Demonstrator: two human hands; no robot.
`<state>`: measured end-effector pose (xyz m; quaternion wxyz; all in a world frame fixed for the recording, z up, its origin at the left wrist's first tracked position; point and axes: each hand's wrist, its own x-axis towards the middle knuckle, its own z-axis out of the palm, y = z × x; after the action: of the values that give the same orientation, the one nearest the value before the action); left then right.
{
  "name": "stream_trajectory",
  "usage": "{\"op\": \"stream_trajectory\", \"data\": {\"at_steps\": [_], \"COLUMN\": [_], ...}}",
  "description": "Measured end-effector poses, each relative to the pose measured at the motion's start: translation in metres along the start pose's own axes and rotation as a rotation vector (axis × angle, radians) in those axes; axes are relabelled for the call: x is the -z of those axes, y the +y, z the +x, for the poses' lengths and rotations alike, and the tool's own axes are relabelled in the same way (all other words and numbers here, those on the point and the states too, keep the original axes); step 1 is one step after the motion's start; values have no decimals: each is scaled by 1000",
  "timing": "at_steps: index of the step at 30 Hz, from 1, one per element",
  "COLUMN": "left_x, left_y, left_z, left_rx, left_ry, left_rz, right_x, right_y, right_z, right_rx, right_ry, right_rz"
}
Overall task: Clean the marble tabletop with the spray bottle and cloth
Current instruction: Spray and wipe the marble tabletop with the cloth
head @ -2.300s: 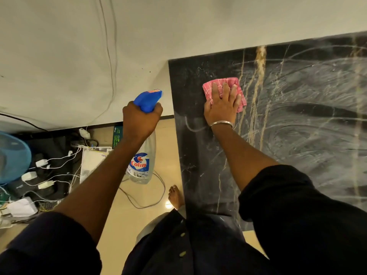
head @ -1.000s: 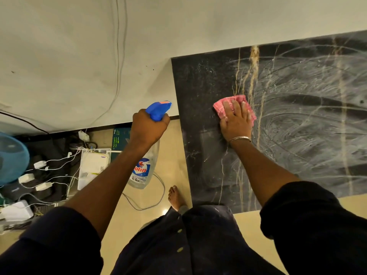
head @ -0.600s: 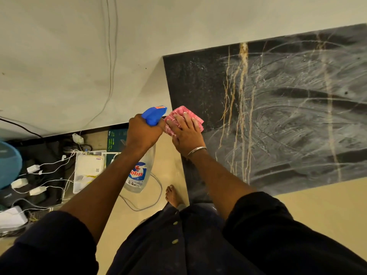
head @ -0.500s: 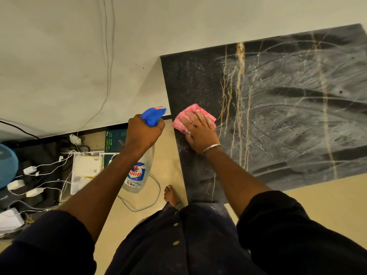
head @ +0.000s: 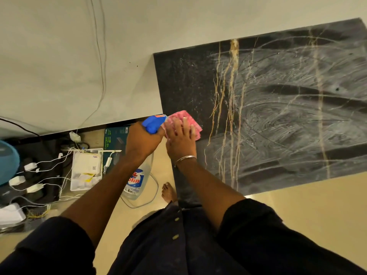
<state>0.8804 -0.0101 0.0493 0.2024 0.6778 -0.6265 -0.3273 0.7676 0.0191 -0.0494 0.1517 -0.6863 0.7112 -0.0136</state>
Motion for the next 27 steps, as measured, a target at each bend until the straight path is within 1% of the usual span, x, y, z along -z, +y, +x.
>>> {"op": "stream_trajectory", "data": {"at_steps": [3, 5, 6, 7, 10, 14, 16, 19, 21, 23, 25, 27], "left_x": [-5, -7, -9, -11, -16, -22, -23, -22, -20, -16, -12, -8], "left_y": [9, 14, 16, 18, 23, 22, 19, 11, 5, -2, -9, -16], "left_z": [-7, -13, -16, -19, -24, -31, -34, -37, -41, -46, -50, -53], "left_rx": [36, 65, 79, 95, 142, 97, 85, 61, 57, 28, 20, 10], "left_ry": [6, 35, 52, 64, 68, 74, 68, 42, 40, 30, 12, 7], "left_rz": [22, 14, 9, 6, 5, -12, -24, -23, -34, -22, -31, -48], "right_x": [-5, -3, -1, 3, 14, 27, 29, 24, 17, 8, 1, 4], "right_y": [-2, 19, 34, 50, 101, 156, 158, 121, 86, 50, 24, 19], "right_z": [-10, -9, -8, -7, -5, -3, -5, -15, -21, -25, -28, -29], "right_rx": [181, 288, 304, 279, 92, -114, -199, -315, -256, -102, 56, 130], "right_ry": [-27, -19, -12, 4, 78, 112, 134, 135, 126, 82, 0, -33], "right_rz": [-48, -64, -49, -26, 3, -31, -14, 34, 64, 82, 18, -42]}}
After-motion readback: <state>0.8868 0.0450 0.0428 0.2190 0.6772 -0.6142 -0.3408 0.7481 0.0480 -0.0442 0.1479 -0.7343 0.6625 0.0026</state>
